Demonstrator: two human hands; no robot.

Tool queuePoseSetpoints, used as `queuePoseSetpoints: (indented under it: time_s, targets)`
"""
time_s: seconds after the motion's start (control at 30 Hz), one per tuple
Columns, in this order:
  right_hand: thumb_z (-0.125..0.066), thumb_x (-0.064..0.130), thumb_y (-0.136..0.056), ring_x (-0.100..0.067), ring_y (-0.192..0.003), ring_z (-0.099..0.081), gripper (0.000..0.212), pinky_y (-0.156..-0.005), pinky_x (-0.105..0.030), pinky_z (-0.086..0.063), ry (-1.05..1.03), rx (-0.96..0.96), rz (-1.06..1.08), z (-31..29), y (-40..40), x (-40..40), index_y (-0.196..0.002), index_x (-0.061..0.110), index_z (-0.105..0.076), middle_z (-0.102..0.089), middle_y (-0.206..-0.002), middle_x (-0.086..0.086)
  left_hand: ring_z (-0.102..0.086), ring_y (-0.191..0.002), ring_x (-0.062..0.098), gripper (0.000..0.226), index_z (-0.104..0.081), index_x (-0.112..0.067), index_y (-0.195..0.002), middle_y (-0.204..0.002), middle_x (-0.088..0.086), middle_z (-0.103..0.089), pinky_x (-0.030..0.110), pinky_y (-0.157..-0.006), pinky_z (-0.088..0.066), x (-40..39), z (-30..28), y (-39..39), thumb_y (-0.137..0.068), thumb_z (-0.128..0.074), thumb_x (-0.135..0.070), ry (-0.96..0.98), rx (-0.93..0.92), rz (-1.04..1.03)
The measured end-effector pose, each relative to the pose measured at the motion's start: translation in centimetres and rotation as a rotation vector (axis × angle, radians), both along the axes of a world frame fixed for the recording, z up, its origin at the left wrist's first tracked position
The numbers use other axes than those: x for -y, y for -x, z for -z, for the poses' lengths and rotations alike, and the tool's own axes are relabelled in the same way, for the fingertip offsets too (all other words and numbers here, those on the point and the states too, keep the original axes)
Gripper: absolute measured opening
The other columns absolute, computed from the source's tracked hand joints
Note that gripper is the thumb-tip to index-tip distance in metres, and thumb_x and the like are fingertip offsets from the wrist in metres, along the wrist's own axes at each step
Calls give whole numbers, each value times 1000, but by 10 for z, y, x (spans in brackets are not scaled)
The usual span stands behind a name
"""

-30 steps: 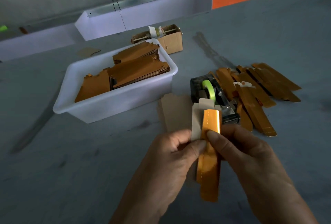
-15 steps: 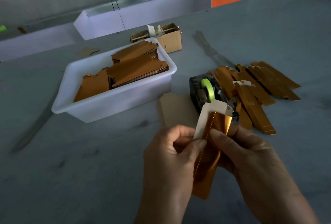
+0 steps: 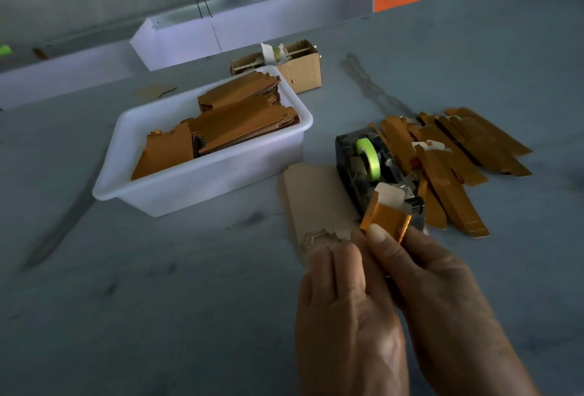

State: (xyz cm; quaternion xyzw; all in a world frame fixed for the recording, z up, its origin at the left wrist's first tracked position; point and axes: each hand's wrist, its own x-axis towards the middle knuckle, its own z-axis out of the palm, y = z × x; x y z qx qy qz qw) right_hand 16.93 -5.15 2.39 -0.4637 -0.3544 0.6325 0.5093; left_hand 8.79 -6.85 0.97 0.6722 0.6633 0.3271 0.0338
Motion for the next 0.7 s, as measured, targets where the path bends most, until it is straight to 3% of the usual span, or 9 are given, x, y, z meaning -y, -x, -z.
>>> queuePoseSetpoints:
  time_s: [0.1,0.17,0.23,0.3,0.37,0.47,0.57,0.7]
  targets:
    - [-66,36,-67,-12,-67,-68,21,-55,-16,-51,-22,84,38,1,1,0,-71,16,-71,-70,-67,-4,-61,-55,10,21,-69,-18,-81,-71,-5,-59,16,-35,-36,7,-2,0,-79,-53,-29,-28,-65,8]
    - [-65,36,-64,-12,-71,-68,18,-64,-25,-53,-20,95,58,3,0,-2,-71,22,-72,-70,-67,-2,-64,-63,12,27,-75,-18,-97,-80,-2,-61,17,-39,-45,9,4,7,-71,-72,-13,-61,-124,60]
    - [-63,36,-64,-18,-76,-68,19,-74,-33,-52,-25,77,39,4,1,-4,-74,21,-72,-71,-72,-5,-65,-74,8,49,-70,-31,-101,-87,-4,-62,23,-54,-55,10,2,11,-65,-82,-1,-55,161,51]
    - [-62,36,-64,-15,-75,-68,20,-71,-28,-51,-40,61,6,3,3,-4,-74,22,-72,-71,-73,-4,-65,-78,8,39,-65,-35,-91,-88,-8,-64,30,-63,-57,7,-2,18,-69,-83,-8,60,591,-48]
    - [-62,37,-63,-9,-73,-67,19,-65,-19,-49,-58,30,-6,2,4,-3,-72,23,-73,-71,-72,0,-69,-75,16,24,-68,-29,-81,-82,0,-71,37,-61,-58,2,-6,26,-68,-84,-17,260,909,-45]
    - [-63,38,-58,-9,-71,-67,22,-57,-17,-50,-77,21,8,2,4,-3,-71,23,-73,-70,-70,1,-70,-61,19,19,-71,-26,-68,-68,7,-72,32,-54,-57,-1,-12,36,-57,-86,-26,470,1130,70]
    - [-63,36,-59,-9,-67,-68,20,-53,-13,-50,-92,47,1,1,2,-4,-70,23,-73,-70,-69,1,-70,-62,15,19,-74,-24,-71,-70,5,-72,24,-54,-54,0,-16,40,-55,-75,-34,512,1153,143]
    - [-58,46,-65,-3,-66,-65,22,-55,-15,-48,-176,243,-39,-10,-6,-8,-69,28,-70,-68,-67,6,-51,-39,11,14,-73,-20,-70,-52,3,-61,18,-38,-39,-4,-18,34,-66,-83,-29,390,1072,126]
